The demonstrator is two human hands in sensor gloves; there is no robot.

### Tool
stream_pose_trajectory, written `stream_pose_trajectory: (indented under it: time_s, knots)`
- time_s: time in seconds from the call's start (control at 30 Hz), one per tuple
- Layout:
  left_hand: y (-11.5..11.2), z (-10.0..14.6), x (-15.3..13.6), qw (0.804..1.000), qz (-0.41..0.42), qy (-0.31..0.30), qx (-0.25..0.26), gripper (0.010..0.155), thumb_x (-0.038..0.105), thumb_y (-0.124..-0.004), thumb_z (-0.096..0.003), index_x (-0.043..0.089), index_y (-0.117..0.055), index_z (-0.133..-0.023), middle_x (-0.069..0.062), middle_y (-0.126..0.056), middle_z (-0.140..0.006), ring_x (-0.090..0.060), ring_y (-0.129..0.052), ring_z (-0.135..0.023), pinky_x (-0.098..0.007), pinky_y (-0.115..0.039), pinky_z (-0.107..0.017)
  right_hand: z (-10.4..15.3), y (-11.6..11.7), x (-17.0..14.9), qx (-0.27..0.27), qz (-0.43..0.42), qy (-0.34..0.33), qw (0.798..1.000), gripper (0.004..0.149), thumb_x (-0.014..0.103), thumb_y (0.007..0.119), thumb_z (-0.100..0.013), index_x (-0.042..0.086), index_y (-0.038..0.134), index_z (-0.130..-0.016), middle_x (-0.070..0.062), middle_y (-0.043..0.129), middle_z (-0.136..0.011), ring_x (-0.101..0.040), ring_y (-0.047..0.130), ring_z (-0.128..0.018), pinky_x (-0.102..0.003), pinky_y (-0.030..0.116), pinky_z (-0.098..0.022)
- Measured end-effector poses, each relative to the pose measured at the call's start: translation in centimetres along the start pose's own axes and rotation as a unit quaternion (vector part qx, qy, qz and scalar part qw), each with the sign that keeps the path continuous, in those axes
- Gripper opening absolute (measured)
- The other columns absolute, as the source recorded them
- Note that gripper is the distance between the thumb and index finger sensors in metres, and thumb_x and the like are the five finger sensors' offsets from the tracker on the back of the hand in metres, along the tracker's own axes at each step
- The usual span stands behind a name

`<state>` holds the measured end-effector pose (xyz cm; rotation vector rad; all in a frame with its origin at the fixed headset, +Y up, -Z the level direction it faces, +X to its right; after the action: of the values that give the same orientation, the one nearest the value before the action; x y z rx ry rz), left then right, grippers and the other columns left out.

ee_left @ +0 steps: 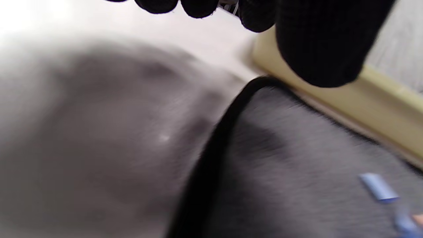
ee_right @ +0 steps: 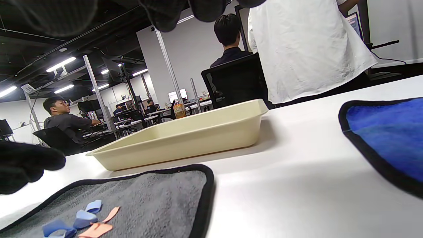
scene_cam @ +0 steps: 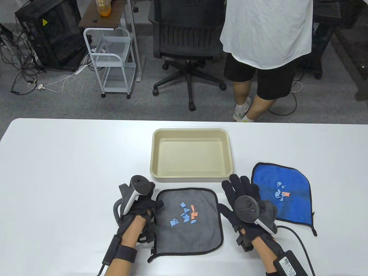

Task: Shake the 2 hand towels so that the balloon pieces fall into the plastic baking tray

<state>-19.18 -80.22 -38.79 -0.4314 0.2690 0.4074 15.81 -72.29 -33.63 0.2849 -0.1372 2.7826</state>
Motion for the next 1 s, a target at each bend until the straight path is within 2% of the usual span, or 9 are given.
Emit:
stream_pose_trajectory:
  time_s: [0.07,0.23,0.27,0.53,0.7,0.9,1.0]
  knots:
    - [-0.8,-0.5,-0.1,1.000,-0.018,0.007,-0.017,0.088,0.056,-0.083,-0.0304,0.042,-0.035,-0.103,-0.005,-0.022,-0.107,-0.037,-0.039,-0.092,-0.058,-0.039,-0.070,0.0,0.0,0.0,0.002,0.001,0.001,1.000,0.078,0.065,0.064,-0.037,0.032,0.041,-0.104,0.000,0.031,-0.122,-0.034,0.023,-0.109,-0.063,0.030,-0.075]
    - [-2.0,-1.0,0.3,0.997,-0.069,0.021,-0.017,0.089,0.056,-0.084,-0.0294,0.041,-0.036,-0.103,-0.004,-0.022,-0.106,-0.036,-0.041,-0.089,-0.058,-0.039,-0.069,0.0,0.1,0.0,0.006,0.002,0.003,1.000,0.078,0.065,0.064,-0.037,0.032,0.041,-0.104,-0.001,0.031,-0.122,-0.034,0.023,-0.109,-0.063,0.030,-0.075]
    - [-2.1,-1.0,0.3,0.996,-0.083,0.027,-0.019,0.091,0.056,-0.084,-0.0294,0.043,-0.032,-0.103,-0.003,-0.021,-0.105,-0.036,-0.040,-0.089,-0.058,-0.039,-0.069,0.0,0.1,0.0,0.006,0.002,0.003,1.000,0.079,0.065,0.064,-0.037,0.032,0.042,-0.104,-0.001,0.031,-0.122,-0.034,0.022,-0.109,-0.063,0.030,-0.075]
    - [-2.0,-0.9,0.5,0.995,-0.082,0.048,-0.006,0.087,0.053,-0.086,-0.0276,0.046,-0.037,-0.099,-0.002,-0.021,-0.105,-0.036,-0.040,-0.089,-0.059,-0.038,-0.069,0.0,0.5,-0.1,0.015,0.003,0.009,1.000,0.078,0.065,0.064,-0.037,0.032,0.042,-0.104,-0.001,0.031,-0.122,-0.034,0.022,-0.109,-0.063,0.030,-0.075]
    - [-1.9,-0.7,0.7,0.994,-0.090,0.057,0.003,0.073,0.053,-0.086,-0.0270,0.047,-0.053,-0.091,-0.002,-0.024,-0.105,-0.036,-0.042,-0.089,-0.058,-0.041,-0.068,0.0,0.7,-0.2,0.021,0.007,0.010,1.000,0.078,0.065,0.064,-0.037,0.032,0.042,-0.104,-0.001,0.032,-0.122,-0.034,0.022,-0.109,-0.063,0.030,-0.075]
    - [-1.9,-0.6,0.9,0.995,-0.080,0.055,0.007,0.044,0.049,-0.088,-0.0284,0.040,-0.075,-0.070,-0.002,-0.036,-0.105,-0.038,-0.050,-0.087,-0.058,-0.046,-0.067,0.0,0.8,-0.2,0.022,0.004,0.009,1.000,0.078,0.065,0.064,-0.037,0.032,0.043,-0.104,0.000,0.032,-0.122,-0.035,0.023,-0.109,-0.064,0.030,-0.074]
    - [-2.1,-0.6,0.9,0.996,-0.076,0.050,0.007,0.038,0.048,-0.088,-0.0293,0.040,-0.079,-0.066,-0.002,-0.040,-0.105,-0.037,-0.052,-0.086,-0.058,-0.047,-0.066,0.0,0.9,-0.1,0.026,0.003,0.010,1.000,0.078,0.065,0.064,-0.037,0.032,0.043,-0.104,-0.001,0.032,-0.122,-0.034,0.023,-0.109,-0.064,0.029,-0.074]
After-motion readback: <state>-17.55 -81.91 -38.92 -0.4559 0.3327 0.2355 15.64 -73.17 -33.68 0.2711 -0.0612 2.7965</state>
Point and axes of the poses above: the tracker on the back of each hand, its own x axis roughly to the thumb side, its own z axis roughly from the fingertips to the wrist, y = z × x, the point moved 4 cm from there along -z, roughly from the wrist to the fingertips
